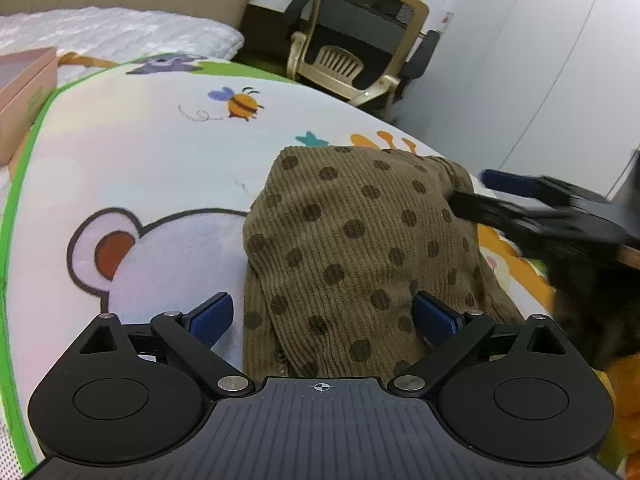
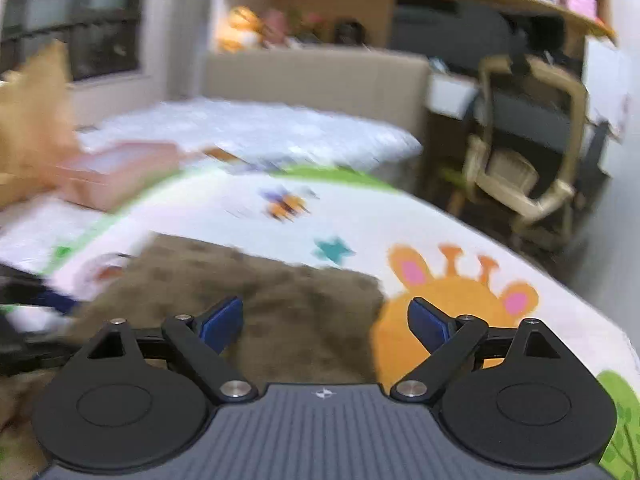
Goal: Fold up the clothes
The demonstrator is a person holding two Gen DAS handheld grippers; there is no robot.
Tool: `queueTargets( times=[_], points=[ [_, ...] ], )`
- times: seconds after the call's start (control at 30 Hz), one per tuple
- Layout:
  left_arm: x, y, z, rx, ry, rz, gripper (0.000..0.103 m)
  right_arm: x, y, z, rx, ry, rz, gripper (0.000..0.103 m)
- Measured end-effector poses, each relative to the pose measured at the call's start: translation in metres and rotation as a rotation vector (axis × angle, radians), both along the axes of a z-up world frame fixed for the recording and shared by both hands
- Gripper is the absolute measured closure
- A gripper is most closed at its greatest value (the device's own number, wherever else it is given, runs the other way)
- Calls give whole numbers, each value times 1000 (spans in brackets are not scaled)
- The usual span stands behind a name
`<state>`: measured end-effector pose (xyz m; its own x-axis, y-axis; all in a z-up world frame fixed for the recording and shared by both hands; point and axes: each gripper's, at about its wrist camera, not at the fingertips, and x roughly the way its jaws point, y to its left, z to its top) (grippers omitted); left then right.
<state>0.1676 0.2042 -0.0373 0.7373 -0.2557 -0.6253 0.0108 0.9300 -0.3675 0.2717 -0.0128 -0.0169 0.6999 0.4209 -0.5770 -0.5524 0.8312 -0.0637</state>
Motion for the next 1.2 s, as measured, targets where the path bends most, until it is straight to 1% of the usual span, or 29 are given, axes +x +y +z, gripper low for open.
queueTargets(
  times=[0.03, 0.1, 0.2, 0.23, 0.3, 0.37, 0.43, 0.5, 0.63, 0.7, 0.73, 0.83, 1.0, 1.1, 1.2],
  points=[
    [-1, 1, 0, -6, 1, 1, 3, 7, 1, -5, -2, 20, -20, 4],
    [-2, 5, 1, -20, -8, 8, 3, 11, -5, -10, 25, 49, -40, 1],
    [-4, 10, 9, -33, -40, 24, 4, 16, -14, -16, 65, 92, -70, 1],
    [-4, 11, 12, -34, -54, 29, 4, 12, -16, -16, 67, 89, -71, 1],
    [-1, 13, 20, -36, -78, 38, 4, -10, -21, -10, 42, 41, -51, 1],
    [7, 14, 25, -40, -99, 50, 4, -28, -27, -4, 32, 11, -20, 1],
    [19, 14, 27, -49, -110, 64, 4, -47, -30, 0, 34, -2, 18, 1],
    [36, 15, 24, -50, -86, 75, 4, -66, -32, 4, 44, 0, 68, 1],
    [64, 19, 9, -63, -33, 83, 0, -94, -27, 1, 41, 57, 195, 1],
    [69, 24, 1, -100, -18, 87, 0, -106, -17, -10, -3, 83, 248, 0],
    [70, 26, -2, -113, -13, 88, 0, -111, -11, -17, -28, 82, 260, 0],
    [67, 27, -5, -125, -11, 85, 0, -118, 0, -25, -45, 69, 249, 0],
    [65, 27, -6, -134, -13, 87, 0, -115, 6, -24, -15, 144, 182, 0],
    [63, 28, -8, -148, -17, 91, 0, -118, 10, -23, -30, 154, 161, 0],
    [61, 30, -9, -163, -20, 92, 0, -118, 9, -18, -37, 164, 175, 0]
  ],
)
